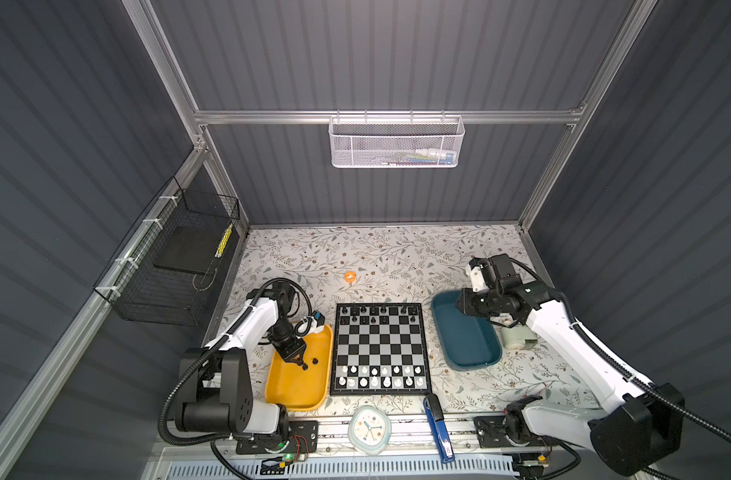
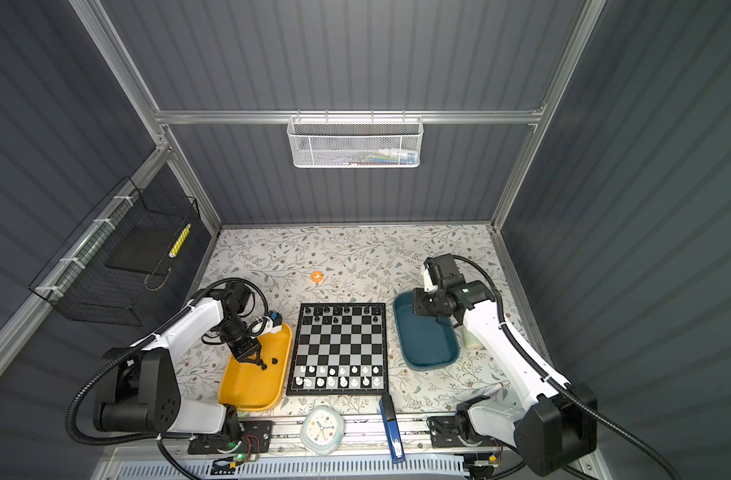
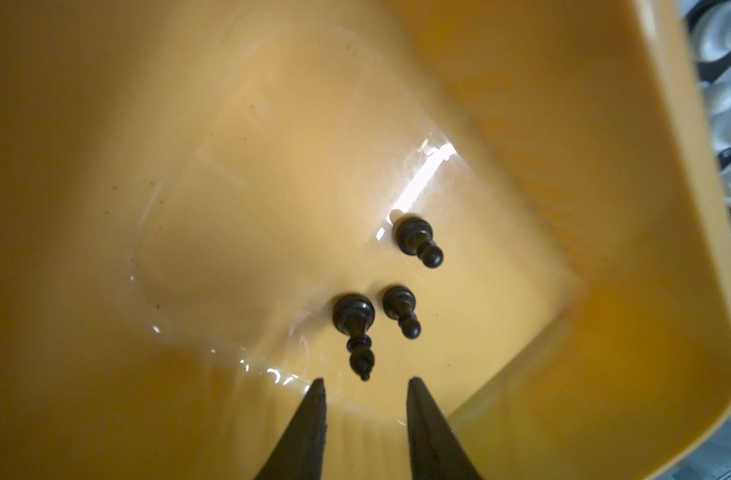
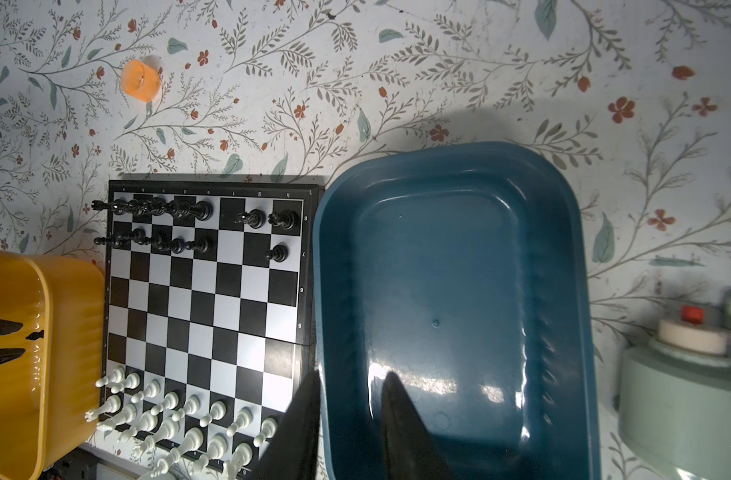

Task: Set up the chess pieces on the board
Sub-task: 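Move the left gripper back over the yellow tray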

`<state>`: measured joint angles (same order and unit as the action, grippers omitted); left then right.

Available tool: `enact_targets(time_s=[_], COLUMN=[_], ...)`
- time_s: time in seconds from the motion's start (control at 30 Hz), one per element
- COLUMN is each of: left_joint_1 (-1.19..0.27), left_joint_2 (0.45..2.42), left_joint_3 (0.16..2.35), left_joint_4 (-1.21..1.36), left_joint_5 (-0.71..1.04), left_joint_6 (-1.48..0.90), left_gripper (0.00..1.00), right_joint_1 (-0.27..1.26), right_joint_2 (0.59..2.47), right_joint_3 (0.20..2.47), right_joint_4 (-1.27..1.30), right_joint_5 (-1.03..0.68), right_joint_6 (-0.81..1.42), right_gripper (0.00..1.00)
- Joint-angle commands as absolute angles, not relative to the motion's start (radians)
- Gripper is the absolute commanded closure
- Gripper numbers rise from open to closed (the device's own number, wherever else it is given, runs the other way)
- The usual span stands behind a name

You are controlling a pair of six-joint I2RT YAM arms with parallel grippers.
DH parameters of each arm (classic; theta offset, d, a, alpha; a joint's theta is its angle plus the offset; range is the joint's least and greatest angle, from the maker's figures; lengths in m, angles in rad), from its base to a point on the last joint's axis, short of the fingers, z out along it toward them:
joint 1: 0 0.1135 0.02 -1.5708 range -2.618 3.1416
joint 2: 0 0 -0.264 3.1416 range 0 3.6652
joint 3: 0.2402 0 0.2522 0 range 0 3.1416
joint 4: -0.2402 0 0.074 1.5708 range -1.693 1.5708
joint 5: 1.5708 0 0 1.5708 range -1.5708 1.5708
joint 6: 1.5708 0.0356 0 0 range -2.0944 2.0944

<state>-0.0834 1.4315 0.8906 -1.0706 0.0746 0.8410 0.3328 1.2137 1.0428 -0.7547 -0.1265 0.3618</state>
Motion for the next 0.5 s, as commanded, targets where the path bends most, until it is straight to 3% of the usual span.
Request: enact_targets(time_s=[0.0, 0.47], left_joint_1=[-0.077, -0.077], left_joint_2=[1.443, 1.457], left_joint_3=[0.878, 0.853], left_joint_4=[-1.056, -1.027], left_joint_5=[0.081, 0.069], left_joint_6=[0.82, 0.8], left_gripper=[0.67, 0.69], right_joint_1=[0.331, 0.331], right_joint_2=[1.2, 1.194], right_joint_3=[1.034, 1.013], right_joint_4=[-0.751, -0.738], right_joint_5=[-0.136, -0.142], right_joint_6=[0.371, 0.371], right_gripper=[0.71, 0.71])
